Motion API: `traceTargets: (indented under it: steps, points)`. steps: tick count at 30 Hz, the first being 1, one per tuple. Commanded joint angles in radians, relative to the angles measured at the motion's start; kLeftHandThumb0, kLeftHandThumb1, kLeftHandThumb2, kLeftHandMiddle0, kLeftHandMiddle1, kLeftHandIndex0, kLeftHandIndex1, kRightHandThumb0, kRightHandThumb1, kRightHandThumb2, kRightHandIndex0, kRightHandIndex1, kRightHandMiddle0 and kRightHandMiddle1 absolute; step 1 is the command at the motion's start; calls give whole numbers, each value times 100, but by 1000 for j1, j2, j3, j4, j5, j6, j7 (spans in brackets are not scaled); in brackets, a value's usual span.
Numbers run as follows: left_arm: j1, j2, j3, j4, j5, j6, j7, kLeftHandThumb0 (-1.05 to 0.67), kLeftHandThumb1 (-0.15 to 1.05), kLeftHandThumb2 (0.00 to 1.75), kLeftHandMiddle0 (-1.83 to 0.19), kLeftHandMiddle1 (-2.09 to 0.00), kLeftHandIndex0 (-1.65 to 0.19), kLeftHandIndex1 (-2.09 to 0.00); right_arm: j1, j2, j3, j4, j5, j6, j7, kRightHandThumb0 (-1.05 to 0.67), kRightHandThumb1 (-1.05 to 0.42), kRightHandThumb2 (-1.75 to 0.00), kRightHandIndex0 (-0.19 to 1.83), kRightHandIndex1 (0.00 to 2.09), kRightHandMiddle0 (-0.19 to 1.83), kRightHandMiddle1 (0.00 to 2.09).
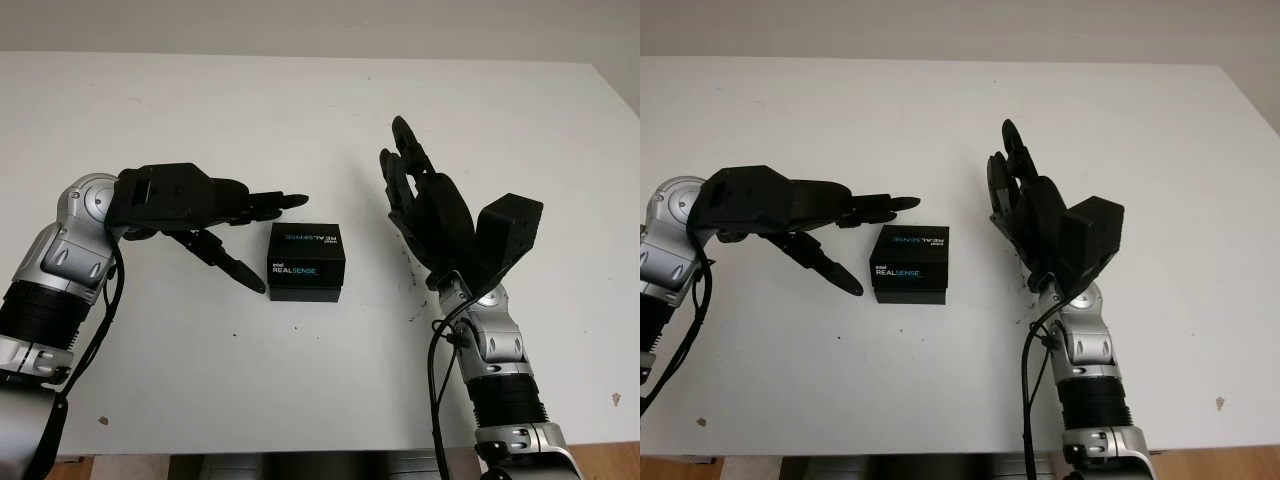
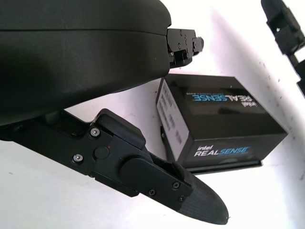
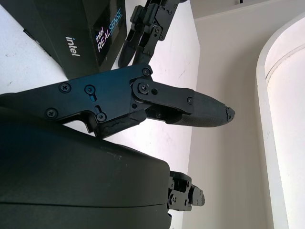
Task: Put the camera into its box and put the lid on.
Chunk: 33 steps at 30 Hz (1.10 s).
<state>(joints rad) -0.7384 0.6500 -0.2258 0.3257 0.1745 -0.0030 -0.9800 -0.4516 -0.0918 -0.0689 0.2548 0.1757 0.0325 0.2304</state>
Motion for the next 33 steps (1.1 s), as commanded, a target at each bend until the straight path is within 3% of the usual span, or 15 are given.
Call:
traceTargets:
  steps: [1, 17, 27, 31, 33]
  points:
    - [19, -13, 3, -21, -14, 15, 6, -87, 90, 6, -9, -13, 2, -12, 3, -4, -5, -23, 1, 1, -2, -66, -105, -59, -7, 5, -6, 6]
    - [42, -30, -28, -39, 26, 39, 49, -87, 87, 5, -3, -11, 4, -14, 2, -8, -6, -39, 5, 23, 0, -65, -105, -60, -8, 5, -7, 5]
    - [81, -39, -25, -89, 47, 59, 110, -83, 85, 5, -10, -13, 0, -16, 3, -5, -4, -49, 3, 32, -4, -66, -105, -59, -8, 5, -7, 5]
    - [106, -50, -24, -117, 72, 72, 166, -81, 84, 5, -21, -20, -9, -22, 4, -1, -6, -53, 6, 35, -10, -65, -105, -59, -8, 5, -7, 5]
    - [116, -55, -24, -134, 81, 98, 184, -79, 83, 5, -17, -38, -9, -31, 4, -3, -4, -52, 4, 32, -8, -65, -105, -60, -8, 5, -7, 5]
